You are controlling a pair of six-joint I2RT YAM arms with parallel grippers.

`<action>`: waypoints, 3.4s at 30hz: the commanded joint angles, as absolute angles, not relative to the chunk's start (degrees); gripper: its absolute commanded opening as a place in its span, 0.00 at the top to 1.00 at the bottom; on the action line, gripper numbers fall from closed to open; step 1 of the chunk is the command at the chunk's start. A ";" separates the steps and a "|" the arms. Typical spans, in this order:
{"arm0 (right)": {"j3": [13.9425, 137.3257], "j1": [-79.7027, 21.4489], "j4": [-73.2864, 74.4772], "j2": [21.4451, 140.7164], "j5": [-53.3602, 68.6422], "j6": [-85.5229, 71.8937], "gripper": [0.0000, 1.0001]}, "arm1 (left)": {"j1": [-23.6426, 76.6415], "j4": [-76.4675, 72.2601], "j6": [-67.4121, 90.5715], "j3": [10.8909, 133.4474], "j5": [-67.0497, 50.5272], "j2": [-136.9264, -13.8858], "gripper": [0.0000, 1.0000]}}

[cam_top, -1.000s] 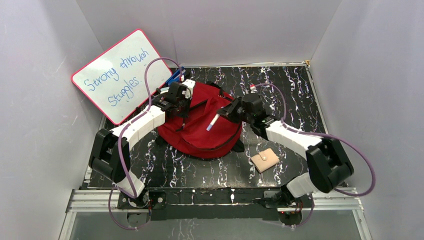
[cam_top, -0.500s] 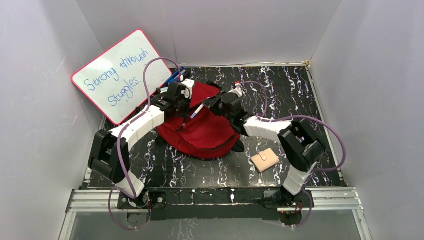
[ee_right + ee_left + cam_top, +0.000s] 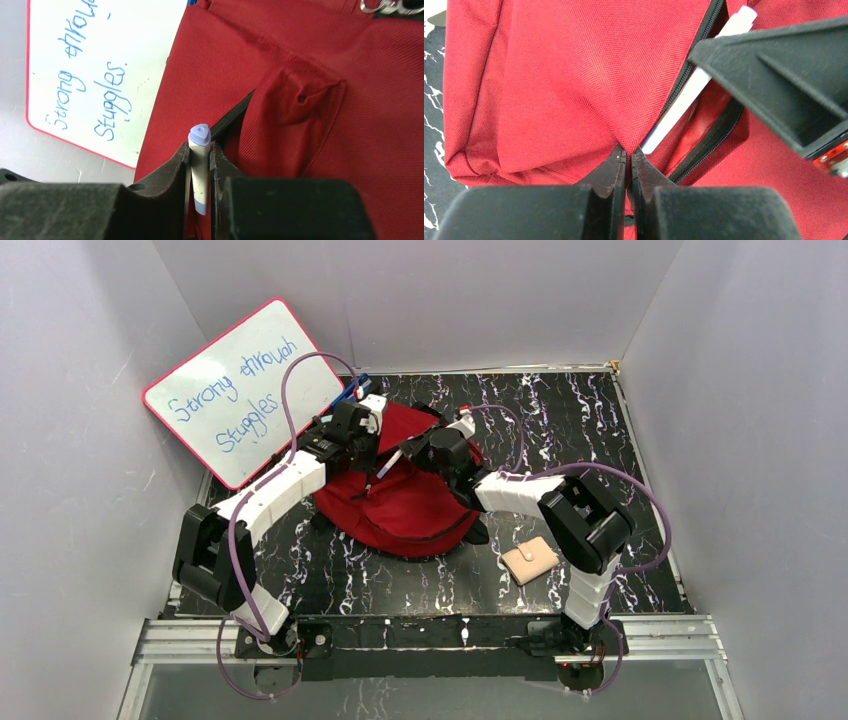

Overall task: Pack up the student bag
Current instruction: Place the stationery in the student bag, then zip the student bag at the center of the board.

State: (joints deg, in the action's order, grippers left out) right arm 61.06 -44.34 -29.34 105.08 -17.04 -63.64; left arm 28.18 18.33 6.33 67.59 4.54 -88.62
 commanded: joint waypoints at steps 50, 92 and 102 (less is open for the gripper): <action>57.90 -44.04 -8.01 83.61 -14.29 -33.24 0.44 | 28.04 11.07 15.09 61.61 -6.55 -75.69 0.53; 64.19 -56.21 -25.85 95.26 20.16 30.74 0.36 | 6.58 15.36 57.90 31.71 -3.01 -50.55 0.48; 72.76 -58.85 -9.13 102.63 22.96 54.46 0.40 | 5.55 15.93 55.28 32.09 -2.97 -49.16 0.48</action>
State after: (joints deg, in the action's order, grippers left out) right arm 68.36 -57.89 -13.26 99.72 22.44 42.06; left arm 6.09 16.29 56.18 31.53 -2.46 -50.85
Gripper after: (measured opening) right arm 0.617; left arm 0.520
